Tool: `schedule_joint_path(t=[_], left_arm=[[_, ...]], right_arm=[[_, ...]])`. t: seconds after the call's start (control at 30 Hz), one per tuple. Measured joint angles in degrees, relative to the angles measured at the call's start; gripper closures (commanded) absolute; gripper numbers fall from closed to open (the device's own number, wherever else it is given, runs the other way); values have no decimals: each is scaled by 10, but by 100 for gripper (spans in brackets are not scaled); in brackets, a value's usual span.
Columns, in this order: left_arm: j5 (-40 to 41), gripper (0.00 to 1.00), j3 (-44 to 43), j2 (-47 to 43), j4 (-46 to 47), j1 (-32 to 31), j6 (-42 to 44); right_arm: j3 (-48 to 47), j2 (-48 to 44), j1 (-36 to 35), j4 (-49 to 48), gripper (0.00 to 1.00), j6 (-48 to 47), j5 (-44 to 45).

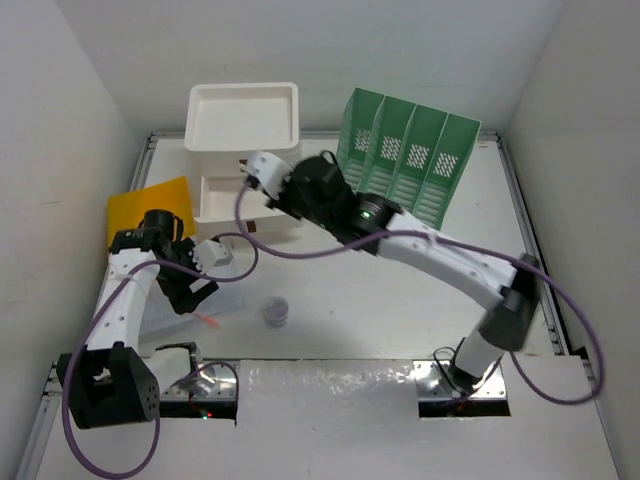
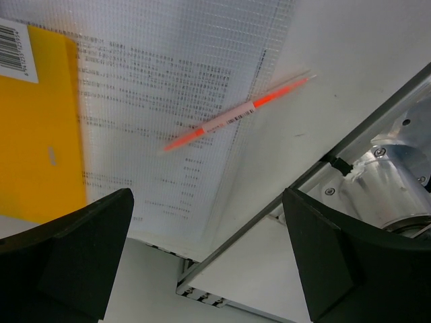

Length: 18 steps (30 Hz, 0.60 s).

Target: Organize the desk

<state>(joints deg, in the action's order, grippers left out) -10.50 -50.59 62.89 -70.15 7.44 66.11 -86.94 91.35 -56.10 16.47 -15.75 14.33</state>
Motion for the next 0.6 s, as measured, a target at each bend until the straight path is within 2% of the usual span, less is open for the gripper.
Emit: schedule_joint_path(t=[0.1, 0.2, 0.27, 0.3, 0.4, 0.5, 0.6], left_arm=[[6, 9, 13, -19, -2, 0, 12], [9, 8, 21, -30, -6, 0, 22], [9, 8, 30, -30, -6, 0, 30], [9, 8, 34, -29, -6, 0, 34], [9, 7, 42, -25, -6, 0, 50], [8, 7, 49, -17, -4, 0, 80], [-5, 7, 55, -13, -2, 0, 125]], right_arm=[[-156, 139, 14, 23, 97, -54, -30], [-273, 263, 29, 58, 84, -94, -59], [-326, 332, 37, 78, 63, -113, -74], [-344, 362, 42, 87, 49, -121, -79], [-349, 406, 51, 103, 24, -137, -87], [-347, 403, 61, 94, 19, -142, -84], [-328, 374, 62, 89, 18, -140, -81]])
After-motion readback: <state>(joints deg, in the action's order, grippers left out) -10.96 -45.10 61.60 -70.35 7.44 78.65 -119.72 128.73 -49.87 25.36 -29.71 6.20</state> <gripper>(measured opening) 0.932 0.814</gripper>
